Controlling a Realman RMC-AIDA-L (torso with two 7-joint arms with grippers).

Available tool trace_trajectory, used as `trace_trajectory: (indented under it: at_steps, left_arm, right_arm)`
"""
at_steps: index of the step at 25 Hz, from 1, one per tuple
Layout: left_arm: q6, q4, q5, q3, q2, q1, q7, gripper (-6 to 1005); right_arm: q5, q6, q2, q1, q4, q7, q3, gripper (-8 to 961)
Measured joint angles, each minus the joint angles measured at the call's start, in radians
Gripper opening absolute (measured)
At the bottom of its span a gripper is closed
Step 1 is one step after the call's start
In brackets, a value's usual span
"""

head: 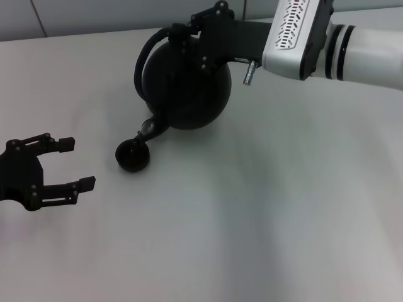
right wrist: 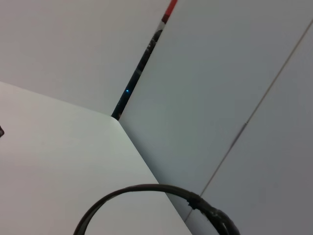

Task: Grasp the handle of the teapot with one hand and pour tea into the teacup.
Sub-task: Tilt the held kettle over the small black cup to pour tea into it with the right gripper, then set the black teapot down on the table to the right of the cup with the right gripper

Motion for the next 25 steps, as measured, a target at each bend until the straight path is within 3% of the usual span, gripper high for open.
trace_trajectory:
  at_steps: [4,15,25]
  left_arm:
    - [-0.002,0.001,0.0,0.0,-0.001,-0.004,0.0,861]
    - [-0.004,0.009,0.0,0.0,-0.002,-0.006,0.0,862]
    - [0.003,0.011,-0.002,-0.012,-0.007,-0.006,-0.001,862]
  right_arm:
    - [0.02,0.0,0.001,-0.012,0.006,0.007,0.003,114]
    - [0.284,-0.023,-0.001,-0.092,0.019,0.016,0.005,113]
    - [0.337,-0.027,-0.003,-0.182,0.024,0.172,0.045,112]
